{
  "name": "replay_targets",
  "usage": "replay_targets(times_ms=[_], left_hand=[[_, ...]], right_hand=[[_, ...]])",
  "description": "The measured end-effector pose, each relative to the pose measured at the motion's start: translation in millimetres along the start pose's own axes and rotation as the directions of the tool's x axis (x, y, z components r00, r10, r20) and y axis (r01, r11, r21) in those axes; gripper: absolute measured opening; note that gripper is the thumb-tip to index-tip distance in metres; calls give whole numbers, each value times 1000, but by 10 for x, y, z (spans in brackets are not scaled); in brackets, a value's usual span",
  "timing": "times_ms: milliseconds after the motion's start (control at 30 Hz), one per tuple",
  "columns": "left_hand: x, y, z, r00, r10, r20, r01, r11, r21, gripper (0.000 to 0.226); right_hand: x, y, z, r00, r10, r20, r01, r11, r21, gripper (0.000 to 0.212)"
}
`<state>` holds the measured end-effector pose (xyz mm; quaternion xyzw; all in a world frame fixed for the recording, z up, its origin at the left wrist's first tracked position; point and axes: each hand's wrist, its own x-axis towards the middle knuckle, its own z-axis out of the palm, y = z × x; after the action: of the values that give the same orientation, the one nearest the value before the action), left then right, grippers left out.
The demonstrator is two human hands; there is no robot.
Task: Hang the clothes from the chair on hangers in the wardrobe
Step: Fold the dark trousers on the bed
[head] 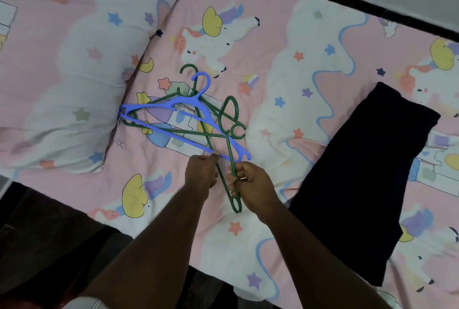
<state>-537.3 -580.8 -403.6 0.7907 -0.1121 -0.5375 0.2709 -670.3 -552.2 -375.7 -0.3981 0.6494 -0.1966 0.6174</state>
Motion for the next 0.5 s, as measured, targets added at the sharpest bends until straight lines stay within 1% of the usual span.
replay_targets(times_ms=[67, 133, 233, 267, 367, 433, 500], left_hand=[[-5, 38, 29, 999, -35, 13, 35, 999, -7, 33], [-8, 66, 90, 997, -63, 34, 64, 997, -30, 30], [4, 145, 222, 992, -108, 62, 115, 984, -134, 24], [14, 181, 262, 989, -128, 74, 139, 973, -183, 21], [19, 274, 325, 983, -153, 98, 175, 940, -294, 13], [8, 302, 344, 985, -144, 97, 165, 948, -272, 14], [-2, 283, 395, 986, -134, 102, 151, 973, -176, 14]], right_hand=[[-64, -114, -98, 999, 51, -16, -49, 989, 140, 26], [-100, -174, -220, 997, 75, -9, -71, 974, 216, 24], [-135, -189, -358, 996, 73, 46, -82, 969, 232, 23], [-143, -185, -405, 996, 73, 43, -81, 970, 230, 22], [-147, -135, -600, 996, 87, -33, -75, 959, 274, 22], [-152, -72, -748, 991, 100, -87, -67, 944, 324, 22], [-176, -17, -865, 985, 107, -134, -55, 938, 343, 22]])
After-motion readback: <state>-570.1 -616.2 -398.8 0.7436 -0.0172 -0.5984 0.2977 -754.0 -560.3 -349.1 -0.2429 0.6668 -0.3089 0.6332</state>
